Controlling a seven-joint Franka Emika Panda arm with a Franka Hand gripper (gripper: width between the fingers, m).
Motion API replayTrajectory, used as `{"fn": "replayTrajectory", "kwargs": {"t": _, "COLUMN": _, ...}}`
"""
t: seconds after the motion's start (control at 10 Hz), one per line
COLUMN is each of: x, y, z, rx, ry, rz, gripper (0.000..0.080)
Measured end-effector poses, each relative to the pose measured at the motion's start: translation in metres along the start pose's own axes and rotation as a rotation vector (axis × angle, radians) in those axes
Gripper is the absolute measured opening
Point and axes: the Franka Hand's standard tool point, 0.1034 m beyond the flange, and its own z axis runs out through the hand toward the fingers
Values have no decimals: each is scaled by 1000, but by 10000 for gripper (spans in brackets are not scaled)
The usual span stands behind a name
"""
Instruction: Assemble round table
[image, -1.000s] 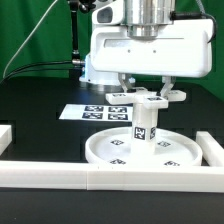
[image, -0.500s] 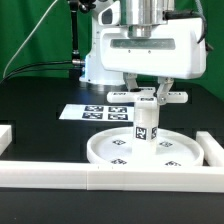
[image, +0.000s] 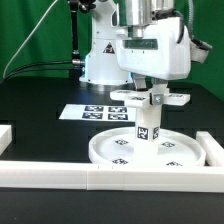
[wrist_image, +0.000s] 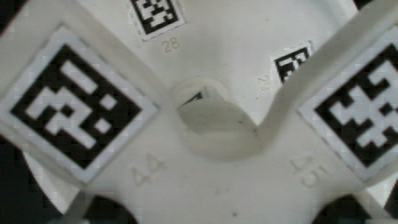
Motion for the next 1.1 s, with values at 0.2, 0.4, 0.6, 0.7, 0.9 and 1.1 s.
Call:
{"fn": "replayTrajectory", "kwargs": {"t": 0.2, "x": -1, "y": 0, "z": 0, "rx": 4, "ry": -5, "rz": 135, "gripper": 448}}
{"fn": "replayTrajectory", "kwargs": {"t": 0.4, "x": -2, "y": 0, "z": 0, "rx": 10, "ry": -10, "rz": 302, "gripper": 448}}
{"fn": "replayTrajectory", "kwargs": {"t": 0.6, "x": -1, "y": -1, "z": 0, "rx": 18, "ry": -14, "rz": 449, "gripper": 448}}
{"fn": "replayTrajectory", "kwargs": {"t": 0.7, "x": -1, "y": -1, "z": 0, "rx": 23, "ry": -21, "rz": 541, "gripper": 448}}
{"fn": "replayTrajectory", "kwargs": {"t": 0.9, "x": -2, "y": -1, "z": 0, "rx": 23, "ry": -26, "rz": 651, "gripper": 448}}
{"fn": "replayTrajectory", "kwargs": {"t": 1.1, "x": -1, "y": -1, "z": 0, "rx": 25, "ry": -35, "rz": 779, "gripper": 448}}
